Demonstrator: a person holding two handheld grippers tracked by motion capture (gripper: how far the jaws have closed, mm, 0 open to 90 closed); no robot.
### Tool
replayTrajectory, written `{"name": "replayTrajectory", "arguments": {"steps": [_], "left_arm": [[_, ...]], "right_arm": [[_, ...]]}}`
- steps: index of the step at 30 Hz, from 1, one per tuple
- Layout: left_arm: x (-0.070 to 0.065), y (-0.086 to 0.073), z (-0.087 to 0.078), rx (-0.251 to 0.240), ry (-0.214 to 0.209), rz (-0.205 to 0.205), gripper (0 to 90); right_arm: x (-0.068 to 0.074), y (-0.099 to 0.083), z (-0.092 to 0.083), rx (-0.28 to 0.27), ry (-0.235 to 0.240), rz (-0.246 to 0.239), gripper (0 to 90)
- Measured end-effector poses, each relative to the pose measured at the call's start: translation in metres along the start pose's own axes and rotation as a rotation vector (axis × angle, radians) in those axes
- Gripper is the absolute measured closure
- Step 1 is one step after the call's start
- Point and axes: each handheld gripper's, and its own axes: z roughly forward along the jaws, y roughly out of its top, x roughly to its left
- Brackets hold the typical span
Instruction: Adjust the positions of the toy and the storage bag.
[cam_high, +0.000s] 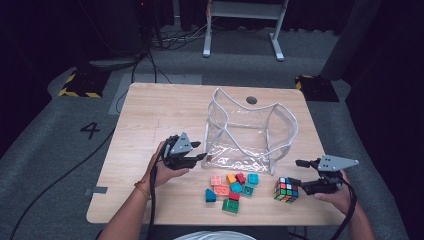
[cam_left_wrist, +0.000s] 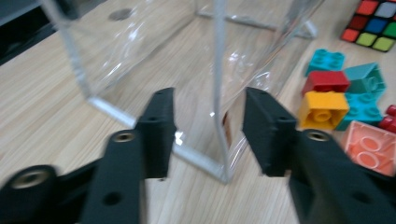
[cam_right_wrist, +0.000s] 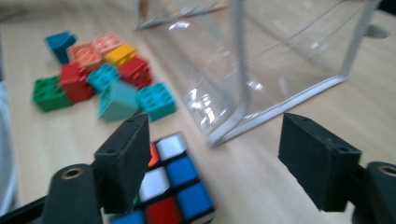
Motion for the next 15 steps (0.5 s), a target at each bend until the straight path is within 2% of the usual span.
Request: {"name": "replayTrajectory", "arguments": {"steps": [1, 2, 3, 4, 5, 8, 10, 12, 15], "left_arm": [[0.0, 0.0, 0.0, 0.0, 0.0, 0.0, 39.9], [0.0, -0.005, -0.004, 0.013, 0.019, -0.037, 35.3], [0.0, -0.005, -0.004, 0.013, 0.019, -0.037, 32.5], [0.002, -0.012, -0.008, 0.052, 0.036, -0.052, 29.0], [0.002, -0.012, -0.008, 0.052, 0.036, -0.052, 26.8], [0.003, -0.029, -0.011, 0.144, 0.037, -0.094, 20.9], [0.006, -0.037, -0.012, 0.199, 0.021, -0.104, 16.5], [0.006, -0.046, -0.015, 0.223, 0.042, -0.098, 16.4], [0.006, -0.056, -0.019, 0.24, 0.034, -0.116, 15.9]], "right_arm": [[0.0, 0.0, 0.0, 0.0, 0.0, 0.0, 24.0], [0.006, -0.005, -0.001, 0.007, 0.033, -0.007, 21.3], [0.007, -0.006, -0.001, 0.012, 0.046, -0.009, 21.3], [0.009, -0.008, -0.001, 0.019, 0.051, -0.019, 21.0], [0.009, -0.008, -0.001, 0.019, 0.051, -0.019, 21.0], [0.014, -0.017, 0.007, 0.062, 0.062, -0.023, 19.4], [0.015, -0.021, 0.012, 0.088, 0.065, -0.035, 18.1], [0.017, -0.023, 0.018, 0.106, 0.077, -0.033, 18.5], [0.019, -0.025, 0.028, 0.141, 0.075, -0.042, 19.0]]}}
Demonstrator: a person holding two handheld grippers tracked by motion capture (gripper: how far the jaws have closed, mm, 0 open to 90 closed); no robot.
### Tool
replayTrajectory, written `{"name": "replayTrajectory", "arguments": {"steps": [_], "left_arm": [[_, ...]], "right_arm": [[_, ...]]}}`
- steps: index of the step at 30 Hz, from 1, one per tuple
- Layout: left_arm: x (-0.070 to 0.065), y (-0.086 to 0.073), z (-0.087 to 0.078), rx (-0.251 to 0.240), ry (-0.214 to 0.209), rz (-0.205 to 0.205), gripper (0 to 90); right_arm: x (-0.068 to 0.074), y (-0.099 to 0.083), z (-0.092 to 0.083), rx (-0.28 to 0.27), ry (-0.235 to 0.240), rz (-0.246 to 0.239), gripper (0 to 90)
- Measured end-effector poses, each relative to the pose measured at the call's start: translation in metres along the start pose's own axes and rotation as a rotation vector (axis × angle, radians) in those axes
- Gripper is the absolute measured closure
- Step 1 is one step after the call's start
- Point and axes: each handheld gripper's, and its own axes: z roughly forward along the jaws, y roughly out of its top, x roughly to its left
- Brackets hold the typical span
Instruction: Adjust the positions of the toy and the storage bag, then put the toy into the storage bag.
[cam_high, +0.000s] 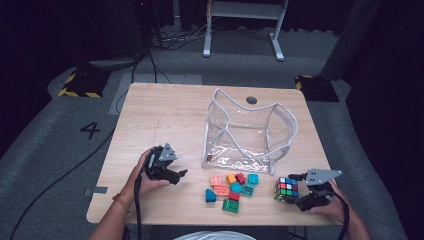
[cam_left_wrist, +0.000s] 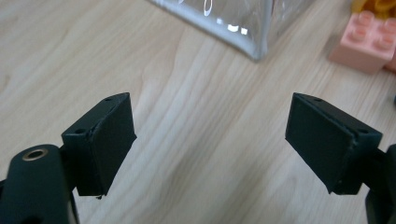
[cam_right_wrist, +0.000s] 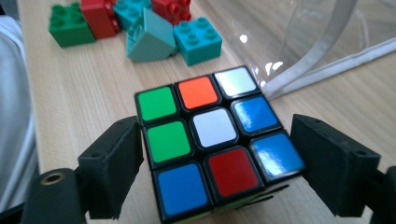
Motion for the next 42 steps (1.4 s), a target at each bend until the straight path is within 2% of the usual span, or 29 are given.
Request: {"name": "replayTrajectory", "arguments": {"steps": [2, 4, 6, 7, 8, 10, 13, 15, 17, 19, 21, 24, 27, 33, 34, 37, 38, 42], "left_arm": [[0.001, -0.007, 0.0, 0.011, -0.006, -0.017, 15.9], [0.001, -0.013, 0.001, 0.028, -0.008, -0.016, 16.0], [0.001, -0.018, 0.003, 0.05, -0.002, -0.006, 16.0], [0.0, -0.02, 0.005, 0.056, -0.007, -0.015, 16.0], [0.001, -0.021, 0.006, 0.066, 0.002, -0.004, 15.9], [0.001, -0.024, 0.009, 0.05, -0.023, -0.034, 15.6], [0.004, -0.025, 0.009, 0.055, -0.037, -0.03, 15.0], [0.009, -0.029, 0.011, 0.025, -0.063, -0.049, 13.5], [0.011, -0.029, 0.011, 0.019, -0.065, -0.038, 11.2], [0.012, -0.029, 0.011, 0.021, -0.056, -0.031, 10.6], [0.011, -0.029, 0.012, 0.02, -0.073, -0.049, 10.5], [0.011, -0.029, 0.012, 0.019, -0.072, -0.049, 10.5], [0.011, -0.029, 0.012, 0.019, -0.072, -0.049, 10.5], [0.011, -0.029, 0.012, 0.021, -0.072, -0.047, 10.5], [0.011, -0.029, 0.012, 0.019, -0.072, -0.049, 10.5], [0.011, -0.029, 0.012, 0.019, -0.067, -0.044, 10.5], [0.011, -0.029, 0.012, 0.02, -0.073, -0.049, 10.5], [0.011, -0.029, 0.012, 0.021, -0.07, -0.046, 10.5]], "right_arm": [[-0.001, -0.002, 0.007, 0.019, 0.0, -0.006, 19.6], [-0.002, -0.004, 0.013, 0.029, -0.004, -0.001, 21.7], [-0.004, -0.005, 0.017, 0.035, -0.007, -0.015, 31.6], [-0.004, -0.006, 0.017, 0.031, -0.003, -0.014, 33.2], [-0.005, -0.006, 0.018, 0.022, -0.007, -0.012, 33.4], [-0.008, -0.006, 0.019, 0.012, -0.007, -0.006, 33.5], [-0.01, -0.006, 0.019, 0.009, -0.019, 0.0, 33.6], [-0.013, -0.007, 0.018, 0.005, -0.044, 0.007, 33.7], [-0.016, -0.008, 0.018, -0.006, -0.053, 0.016, 33.7], [-0.019, -0.007, 0.015, -0.009, -0.052, 0.023, 33.8], [-0.021, -0.006, 0.014, -0.029, -0.071, 0.041, 33.7], [-0.025, -0.005, 0.012, -0.045, -0.073, 0.053, 33.7], [-0.034, -0.006, 0.005, -0.068, -0.114, 0.104, 33.7], [-0.039, -0.006, -0.002, -0.075, -0.149, 0.119, 33.7], [-0.041, -0.006, -0.006, -0.083, -0.157, 0.143, 33.8], [-0.046, -0.002, -0.015, -0.113, -0.171, 0.134, 33.8], [-0.048, 0.001, -0.018, -0.133, -0.18, 0.146, 33.8], [-0.057, 0.016, -0.032, -0.174, -0.194, 0.143, 33.8]]}}
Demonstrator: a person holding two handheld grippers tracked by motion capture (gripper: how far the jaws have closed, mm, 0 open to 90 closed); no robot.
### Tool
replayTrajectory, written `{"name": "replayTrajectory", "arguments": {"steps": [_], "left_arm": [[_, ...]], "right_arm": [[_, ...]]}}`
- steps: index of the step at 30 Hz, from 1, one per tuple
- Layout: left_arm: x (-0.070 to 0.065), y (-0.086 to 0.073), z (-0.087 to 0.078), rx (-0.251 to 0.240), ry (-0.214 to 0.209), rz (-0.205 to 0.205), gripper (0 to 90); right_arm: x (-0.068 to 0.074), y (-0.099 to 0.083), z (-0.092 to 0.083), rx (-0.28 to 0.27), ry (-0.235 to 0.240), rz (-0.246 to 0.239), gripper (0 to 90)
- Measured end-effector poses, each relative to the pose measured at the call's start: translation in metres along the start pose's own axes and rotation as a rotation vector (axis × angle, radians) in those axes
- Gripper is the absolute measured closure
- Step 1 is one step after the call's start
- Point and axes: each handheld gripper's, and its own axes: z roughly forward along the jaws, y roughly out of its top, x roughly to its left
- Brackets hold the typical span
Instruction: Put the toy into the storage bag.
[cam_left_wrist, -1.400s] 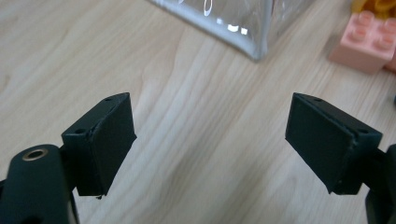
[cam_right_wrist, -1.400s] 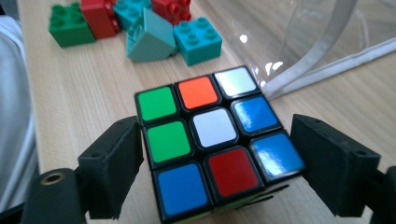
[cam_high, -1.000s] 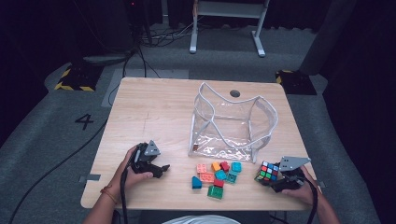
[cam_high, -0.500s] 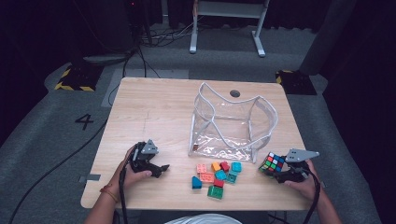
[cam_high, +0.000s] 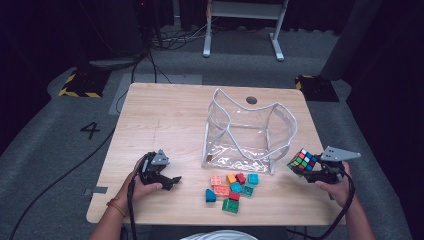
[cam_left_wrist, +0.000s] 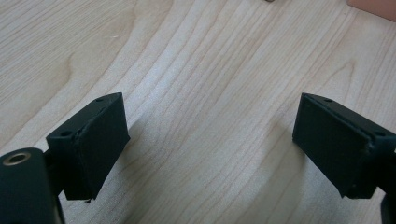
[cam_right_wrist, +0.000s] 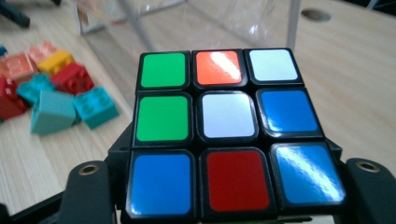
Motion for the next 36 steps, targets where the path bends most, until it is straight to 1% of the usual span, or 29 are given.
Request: {"name": "replayTrajectory", "arguments": {"steps": [3, 6, 8, 10, 11, 13, 14, 15, 18, 21, 24, 26, 27, 28, 31, 32, 35, 36], "left_arm": [[0.0, 0.0, -0.001, 0.006, 0.006, 0.001, 10.5], [0.0, 0.0, -0.001, 0.005, 0.008, -0.001, 10.5], [0.0, 0.0, -0.001, 0.005, 0.008, -0.002, 10.5], [0.0, 0.0, -0.001, 0.005, 0.008, -0.001, 10.5], [0.0, 0.0, -0.001, 0.005, 0.015, 0.001, 10.5], [-0.001, 0.0, -0.001, 0.003, 0.026, 0.003, 10.5], [-0.001, 0.0, -0.001, 0.003, 0.026, 0.003, 10.5], [-0.001, 0.0, -0.001, 0.003, 0.026, 0.003, 10.5], [0.0, 0.0, -0.001, 0.003, 0.024, 0.004, 10.5], [-0.001, 0.0, -0.001, 0.003, 0.024, 0.004, 10.5], [0.0, 0.0, -0.001, 0.006, 0.026, 0.003, 10.4], [-0.001, 0.0, -0.001, 0.006, 0.025, 0.0, 9.9], [0.0, 0.0, -0.001, 0.006, 0.025, 0.0, 9.9], [-0.001, 0.0, -0.001, 0.006, 0.021, -0.004, 9.8], [-0.001, 0.0, -0.001, 0.006, 0.021, -0.007, 9.7], [-0.001, 0.0, -0.001, 0.006, 0.021, -0.007, 9.7], [-0.001, 0.0, -0.001, 0.006, 0.022, -0.006, 9.6], [-0.001, 0.0, -0.001, 0.005, 0.021, -0.008, 9.7]], "right_arm": [[-0.005, 0.012, -0.003, -0.024, -0.006, 0.008, 33.8], [-0.008, 0.022, -0.005, -0.025, -0.021, -0.006, 33.8], [-0.009, 0.027, -0.007, -0.032, -0.029, -0.015, 33.8], [-0.01, 0.03, -0.008, -0.037, -0.032, -0.01, 33.8], [-0.012, 0.034, -0.011, -0.046, -0.038, -0.008, 33.8], [-0.014, 0.04, -0.014, -0.046, -0.051, -0.005, 33.8], [-0.014, 0.04, -0.014, -0.046, -0.051, -0.005, 33.8], [-0.016, 0.048, -0.018, -0.051, -0.064, -0.01, 33.8], [-0.018, 0.06, -0.02, -0.065, -0.078, -0.019, 33.8], [-0.021, 0.072, -0.021, -0.082, -0.093, -0.023, 33.8], [-0.023, 0.082, -0.02, -0.086, -0.109, -0.02, 33.8], [-0.026, 0.09, -0.02, -0.087, -0.132, -0.014, 33.8], [-0.027, 0.093, -0.019, -0.088, -0.137, -0.018, 33.8], [-0.027, 0.096, -0.019, -0.092, -0.143, -0.012, 33.8], [-0.031, 0.107, -0.018, -0.098, -0.162, -0.021, 33.8], [-0.031, 0.111, -0.019, -0.102, -0.164, -0.02, 33.8], [-0.035, 0.123, -0.019, -0.13, -0.136, -0.005, 33.8], [-0.036, 0.128, -0.018, -0.137, -0.134, 0.0, 33.8]]}}
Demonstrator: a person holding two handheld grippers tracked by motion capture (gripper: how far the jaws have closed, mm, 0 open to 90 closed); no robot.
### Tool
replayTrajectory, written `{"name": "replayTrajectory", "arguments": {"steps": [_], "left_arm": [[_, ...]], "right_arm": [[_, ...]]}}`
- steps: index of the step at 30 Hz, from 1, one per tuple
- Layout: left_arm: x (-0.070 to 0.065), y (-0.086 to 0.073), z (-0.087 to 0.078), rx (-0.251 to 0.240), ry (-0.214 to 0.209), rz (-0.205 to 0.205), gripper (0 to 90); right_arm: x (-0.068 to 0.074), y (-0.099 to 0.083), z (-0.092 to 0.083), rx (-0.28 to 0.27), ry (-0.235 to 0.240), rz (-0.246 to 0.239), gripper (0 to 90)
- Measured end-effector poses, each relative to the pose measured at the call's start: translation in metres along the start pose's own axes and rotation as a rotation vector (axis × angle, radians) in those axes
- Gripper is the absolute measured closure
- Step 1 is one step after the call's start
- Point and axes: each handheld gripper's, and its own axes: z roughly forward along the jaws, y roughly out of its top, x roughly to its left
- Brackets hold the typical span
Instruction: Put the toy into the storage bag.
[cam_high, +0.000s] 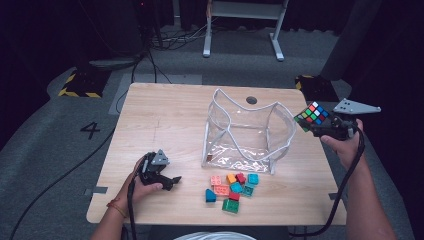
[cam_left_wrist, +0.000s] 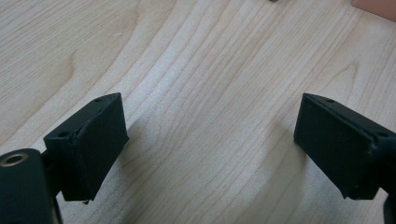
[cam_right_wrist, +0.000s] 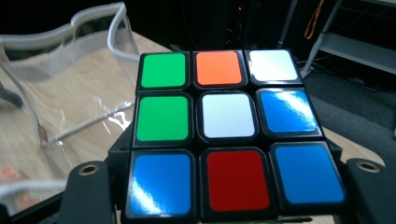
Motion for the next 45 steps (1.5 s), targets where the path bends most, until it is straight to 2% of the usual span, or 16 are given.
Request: {"name": "replayTrajectory", "arguments": {"steps": [6, 10, 14, 15, 19, 23, 24, 25, 29, 32, 33, 37, 41, 42, 43, 45], "left_arm": [[0.0, 0.0, 0.0, 0.001, 0.0, 0.002, 9.6], [0.0, 0.0, 0.0, 0.001, 0.0, 0.001, 9.7], [0.0, 0.0, 0.0, 0.001, 0.001, 0.002, 9.7], [0.0, 0.0, 0.0, 0.001, 0.0, 0.001, 9.6], [0.0, 0.0, 0.0, 0.002, 0.0, 0.002, 9.6], [0.0, 0.0, 0.0, 0.002, 0.0, 0.003, 9.5], [0.0, 0.0, 0.0, 0.002, 0.0, 0.003, 9.5], [0.0, 0.0, 0.0, 0.003, -0.002, 0.0, 9.5], [0.0, 0.0, 0.0, 0.003, -0.004, 0.003, 9.5], [0.0, 0.0, 0.0, 0.002, -0.004, 0.003, 9.5], [0.0, 0.0, 0.0, 0.001, -0.004, 0.002, 9.5], [0.0, 0.0, 0.0, 0.003, -0.004, 0.004, 9.5], [0.0, 0.0, 0.0, 0.003, -0.004, 0.004, 9.5], [0.0, 0.0, 0.0, 0.003, -0.004, 0.004, 9.4], [0.0, 0.0, 0.0, 0.003, -0.004, 0.004, 9.5], [0.0, 0.0, 0.0, 0.002, -0.004, 0.002, 9.5]], "right_arm": [[0.008, 0.022, 0.013, -0.002, 0.045, -0.041, 33.8], [0.016, 0.028, 0.024, 0.022, 0.074, -0.068, 33.7], [0.027, 0.031, 0.036, 0.044, 0.122, -0.095, 33.8], [0.035, 0.032, 0.042, 0.063, 0.153, -0.123, 33.7], [0.048, 0.034, 0.053, 0.109, 0.211, -0.155, 33.7], [0.056, 0.037, 0.069, 0.2, 0.235, -0.22, 33.8], [0.056, 0.037, 0.069, 0.2, 0.235, -0.22, 33.8], [0.058, 0.038, 0.077, 0.261, 0.249, -0.241, 33.8], [0.06, 0.039, 0.087, 0.321, 0.246, -0.275, 33.7], [0.063, 0.04, 0.102, 0.437, 0.252, -0.323, 33.7], [0.064, 0.04, 0.106, 0.461, 0.257, -0.352, 33.7], [0.069, 0.043, 0.12, 0.547, 0.266, -0.404, 33.7], [0.067, 0.047, 0.129, 0.634, 0.24, -0.411, 33.7], [0.067, 0.047, 0.129, 0.634, 0.24, -0.411, 33.7], [0.064, 0.046, 0.134, 0.68, 0.225, -0.415, 33.7], [0.061, 0.045, 0.137, 0.717, 0.221, -0.417, 33.7]]}}
